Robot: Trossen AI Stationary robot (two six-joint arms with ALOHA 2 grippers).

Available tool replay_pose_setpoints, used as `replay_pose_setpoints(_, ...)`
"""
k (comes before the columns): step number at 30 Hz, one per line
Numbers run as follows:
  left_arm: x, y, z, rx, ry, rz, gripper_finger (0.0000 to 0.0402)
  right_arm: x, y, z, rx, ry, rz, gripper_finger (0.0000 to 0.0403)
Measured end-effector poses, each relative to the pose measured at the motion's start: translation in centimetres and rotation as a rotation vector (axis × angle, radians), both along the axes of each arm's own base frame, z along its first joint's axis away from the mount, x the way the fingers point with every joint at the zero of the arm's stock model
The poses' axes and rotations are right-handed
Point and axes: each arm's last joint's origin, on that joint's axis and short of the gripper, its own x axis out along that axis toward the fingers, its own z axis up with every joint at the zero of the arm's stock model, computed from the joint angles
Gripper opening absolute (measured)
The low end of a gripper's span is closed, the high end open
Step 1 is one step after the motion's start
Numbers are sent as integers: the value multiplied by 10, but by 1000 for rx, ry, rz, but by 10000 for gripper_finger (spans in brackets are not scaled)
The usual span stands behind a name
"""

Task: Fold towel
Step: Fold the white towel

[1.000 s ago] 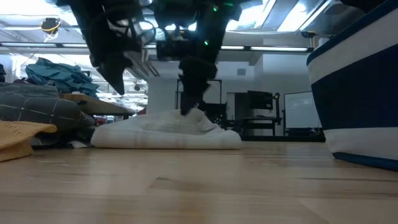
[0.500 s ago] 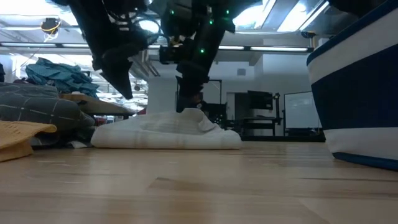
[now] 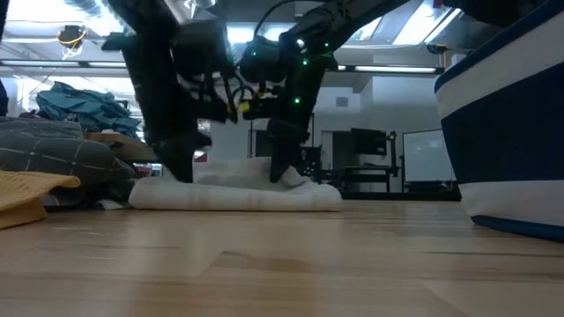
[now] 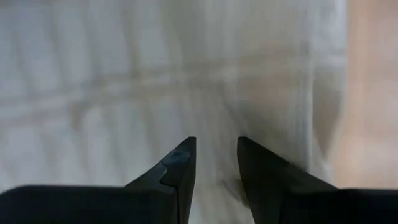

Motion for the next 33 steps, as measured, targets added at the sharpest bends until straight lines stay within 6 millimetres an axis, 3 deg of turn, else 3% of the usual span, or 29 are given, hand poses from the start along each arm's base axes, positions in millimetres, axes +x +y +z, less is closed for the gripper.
replay_pose_setpoints(6, 5, -2, -27, 32, 103, -8, 1, -2, -21, 2, -47, -31, -71, 121)
replay_pose_setpoints(14, 5, -10, -30, 42, 104, -28, 0, -4, -56, 6, -112, -120, -252, 121)
replay_pose_setpoints(20, 5, -11, -30, 51, 101, -29, 1, -13, -61, 4, -145, -53, -334, 121)
replay_pose_setpoints(27, 1, -10, -8, 55, 15, -21, 1, -11, -64, 10, -197, -69, -357, 121)
replay_pose_setpoints(33, -5, -8, 22, 87, -92, -24, 1, -2, -69, 37, -257, -149, -386, 121)
